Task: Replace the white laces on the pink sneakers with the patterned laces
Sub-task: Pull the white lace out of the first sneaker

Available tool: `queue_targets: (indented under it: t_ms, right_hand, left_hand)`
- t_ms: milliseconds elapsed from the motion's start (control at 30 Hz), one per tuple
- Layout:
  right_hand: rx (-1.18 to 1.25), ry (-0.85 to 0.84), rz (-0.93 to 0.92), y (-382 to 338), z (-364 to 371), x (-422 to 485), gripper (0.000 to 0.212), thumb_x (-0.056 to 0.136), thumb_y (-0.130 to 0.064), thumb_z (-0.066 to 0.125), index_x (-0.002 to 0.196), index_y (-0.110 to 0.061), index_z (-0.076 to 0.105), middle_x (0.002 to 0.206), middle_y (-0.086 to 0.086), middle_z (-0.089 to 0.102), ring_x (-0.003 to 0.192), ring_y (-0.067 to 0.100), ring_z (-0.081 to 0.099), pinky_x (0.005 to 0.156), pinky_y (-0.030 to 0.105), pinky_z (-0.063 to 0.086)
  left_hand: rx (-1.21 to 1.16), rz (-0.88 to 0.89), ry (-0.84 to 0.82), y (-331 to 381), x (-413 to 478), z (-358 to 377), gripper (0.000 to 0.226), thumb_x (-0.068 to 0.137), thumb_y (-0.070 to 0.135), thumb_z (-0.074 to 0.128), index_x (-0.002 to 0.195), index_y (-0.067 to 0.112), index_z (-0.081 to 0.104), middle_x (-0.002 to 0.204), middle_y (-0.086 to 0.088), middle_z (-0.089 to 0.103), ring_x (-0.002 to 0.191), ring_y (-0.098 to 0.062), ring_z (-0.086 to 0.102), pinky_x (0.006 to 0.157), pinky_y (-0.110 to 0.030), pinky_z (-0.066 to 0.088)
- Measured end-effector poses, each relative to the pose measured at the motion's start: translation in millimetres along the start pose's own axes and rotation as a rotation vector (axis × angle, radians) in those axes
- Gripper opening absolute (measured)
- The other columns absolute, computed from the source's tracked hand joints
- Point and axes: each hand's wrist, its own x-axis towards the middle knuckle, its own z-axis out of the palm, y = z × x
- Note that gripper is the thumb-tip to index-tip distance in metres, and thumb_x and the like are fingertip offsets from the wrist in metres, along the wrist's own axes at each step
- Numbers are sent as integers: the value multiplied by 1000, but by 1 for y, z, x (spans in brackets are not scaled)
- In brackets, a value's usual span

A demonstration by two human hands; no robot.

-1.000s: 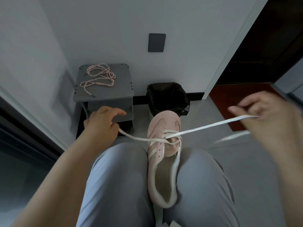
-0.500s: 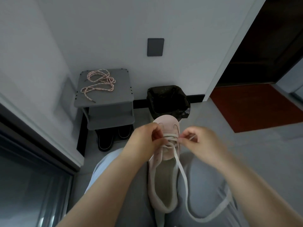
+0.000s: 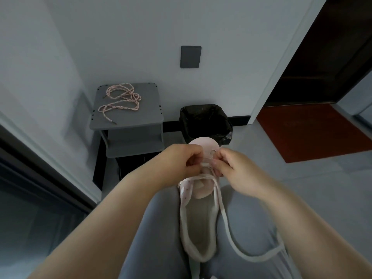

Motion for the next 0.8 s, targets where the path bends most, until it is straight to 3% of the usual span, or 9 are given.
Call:
queue_targets:
  t_ms: [133, 233, 400, 467, 533, 600, 667, 733, 800]
  right_hand:
    - [78, -206, 61, -5, -17, -2, 16, 89, -27, 58, 86, -12, 62, 82, 6, 68, 74, 14, 60, 75, 32, 47]
    - [104, -162, 136, -8, -25, -8, 23, 81, -32, 68, 78, -10, 68, 64, 5, 60, 59, 7, 54, 58, 20, 39]
    - [-577, 575, -68, 10, -24, -14, 6, 81, -17, 67, 81, -22, 65, 57, -4, 54, 47, 13, 45, 41, 17, 25]
    - [-129, 749, -19, 15, -24, -15, 2, 85, -17, 64, 84, -19, 64, 56, -3, 53, 48, 12, 48, 43, 21, 37]
    - [717, 496, 169, 10, -24, -13, 12, 92, -20, 53, 91, -13, 63, 56, -5, 53, 48, 5, 51, 54, 16, 50]
    - [920, 290, 266, 13, -26, -19, 21, 96, -23, 46, 87, -11, 62, 46, -7, 42, 41, 7, 41, 52, 24, 49]
    - [284, 384, 171, 26, -35, -27, 21, 91, -33, 53, 77, -19, 60, 44, -9, 45, 43, 13, 41, 48, 28, 40]
    - [-284, 615, 46, 36, -51, -32, 23, 82, -40, 62, 70, -22, 55, 49, -2, 51, 45, 19, 47, 46, 27, 37]
    - [-149, 779, 21, 38, -62, -35, 21, 82, -39, 63, 73, -20, 59, 52, 0, 52, 46, 16, 45, 44, 18, 34]
  left_hand:
    - [89, -57, -131, 6, 2, -9, 14, 83, 22, 57, 93, 20, 47, 74, 10, 48, 70, -13, 47, 56, -21, 35]
    - [272, -132, 10, 4, 3, -13, 26, 80, 24, 54, 104, 22, 43, 72, 9, 50, 72, -18, 50, 59, -25, 33]
    - [86, -251, 603, -26, -6, -3, 31, 89, 18, 53, 119, 20, 45, 75, 3, 57, 74, -17, 54, 65, -28, 39]
    - [-391, -350, 598, -29, -12, 4, 24, 92, 18, 51, 116, 19, 47, 75, 1, 61, 69, -13, 57, 61, -23, 45]
    - [-948, -466, 503, -30, -13, 9, 18, 96, 13, 45, 112, 13, 51, 61, 0, 56, 55, -11, 55, 59, -23, 52]
    - [-1291, -526, 434, -30, -15, 3, 19, 98, 11, 39, 109, 7, 53, 48, 3, 43, 40, -7, 40, 43, -17, 42]
    - [-1065, -523, 441, -35, -21, -11, 16, 97, 16, 43, 107, 11, 54, 51, 2, 44, 41, -7, 36, 40, -16, 33]
    - [-339, -420, 522, -46, -28, -23, 11, 90, 26, 56, 100, 22, 53, 58, -2, 50, 49, -12, 43, 48, -23, 37]
    - [43, -275, 643, -50, -32, -31, 14, 86, 29, 60, 96, 23, 52, 56, -1, 52, 52, -16, 48, 51, -27, 39]
